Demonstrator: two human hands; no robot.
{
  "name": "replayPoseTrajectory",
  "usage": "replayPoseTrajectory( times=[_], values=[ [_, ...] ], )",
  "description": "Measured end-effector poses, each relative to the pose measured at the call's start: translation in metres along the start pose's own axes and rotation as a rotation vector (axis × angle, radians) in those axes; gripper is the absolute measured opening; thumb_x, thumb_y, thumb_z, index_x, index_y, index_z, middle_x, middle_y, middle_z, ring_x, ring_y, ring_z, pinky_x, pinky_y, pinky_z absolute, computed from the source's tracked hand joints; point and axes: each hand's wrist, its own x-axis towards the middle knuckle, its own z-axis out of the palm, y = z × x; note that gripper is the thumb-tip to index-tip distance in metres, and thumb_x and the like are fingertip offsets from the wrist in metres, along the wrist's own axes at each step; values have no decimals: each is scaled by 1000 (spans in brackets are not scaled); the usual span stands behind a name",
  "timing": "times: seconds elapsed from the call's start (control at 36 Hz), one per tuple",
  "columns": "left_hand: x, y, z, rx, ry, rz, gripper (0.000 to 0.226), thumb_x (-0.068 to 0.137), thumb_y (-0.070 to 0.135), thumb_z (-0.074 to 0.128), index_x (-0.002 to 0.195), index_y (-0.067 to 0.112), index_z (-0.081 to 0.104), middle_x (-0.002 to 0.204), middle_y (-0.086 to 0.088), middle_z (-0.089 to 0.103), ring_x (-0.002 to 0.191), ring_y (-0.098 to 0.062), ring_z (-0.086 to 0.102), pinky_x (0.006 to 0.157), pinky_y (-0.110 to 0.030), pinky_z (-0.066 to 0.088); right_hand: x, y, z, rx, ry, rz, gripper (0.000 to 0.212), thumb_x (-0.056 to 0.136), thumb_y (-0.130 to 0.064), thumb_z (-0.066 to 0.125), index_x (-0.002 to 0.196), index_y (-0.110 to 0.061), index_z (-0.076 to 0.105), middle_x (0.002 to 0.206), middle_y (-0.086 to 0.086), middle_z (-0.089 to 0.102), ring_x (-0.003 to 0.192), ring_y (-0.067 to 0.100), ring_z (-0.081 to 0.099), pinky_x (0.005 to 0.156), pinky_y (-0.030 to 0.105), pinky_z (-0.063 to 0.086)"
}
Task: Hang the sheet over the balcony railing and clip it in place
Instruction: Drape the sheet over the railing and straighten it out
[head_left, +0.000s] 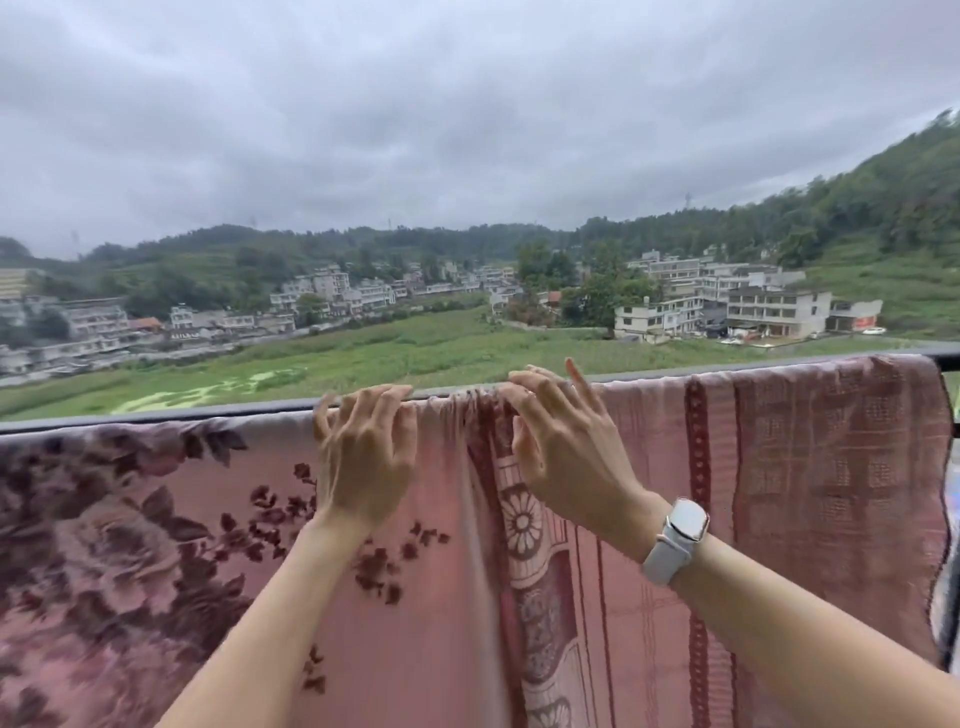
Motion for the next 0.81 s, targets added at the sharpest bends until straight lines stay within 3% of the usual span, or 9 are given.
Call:
replayPoseTrajectory(
  times=[0.14,0.28,0.5,0.72,0.81],
  values=[
    [4,-87,-36,-13,-52,-52,28,90,37,54,108,20,67,115,1,65,113,-20,52,112,-43,4,26,-68,48,-33,-36,-30,40,82,-10,55,122,-6,54,122,10,59,119,24,51,112,50,24],
    [18,-136,-51,-94,9,65,11,81,25,67,88,19,73,93,3,72,93,-14,60,109,-50,16,51,-122,95,-102,-99,35,42,86,-15,50,127,-6,50,124,10,57,119,26,50,114,49,18],
    [22,-189,-69,-42,85,16,9,86,11,59,83,10,66,82,-8,71,78,-26,64,109,-42,14,75,-175,125,-109,-143,85,41,86,-18,50,126,-12,50,123,8,55,117,25,48,113,53,17],
    [18,-224,-84,-15,156,-160,13,91,13,50,85,9,60,90,-13,67,90,-33,59,112,-46,13,94,-213,148,-46,-174,31,42,86,-17,50,127,-11,49,124,9,55,116,25,48,112,54,17],
    [18,-232,-87,33,199,-226,15,91,15,47,85,9,59,91,-15,66,94,-34,57,111,-49,14,99,-219,155,1,-187,-17,44,86,-16,48,130,-11,47,128,10,53,120,26,47,114,48,17]
  ],
)
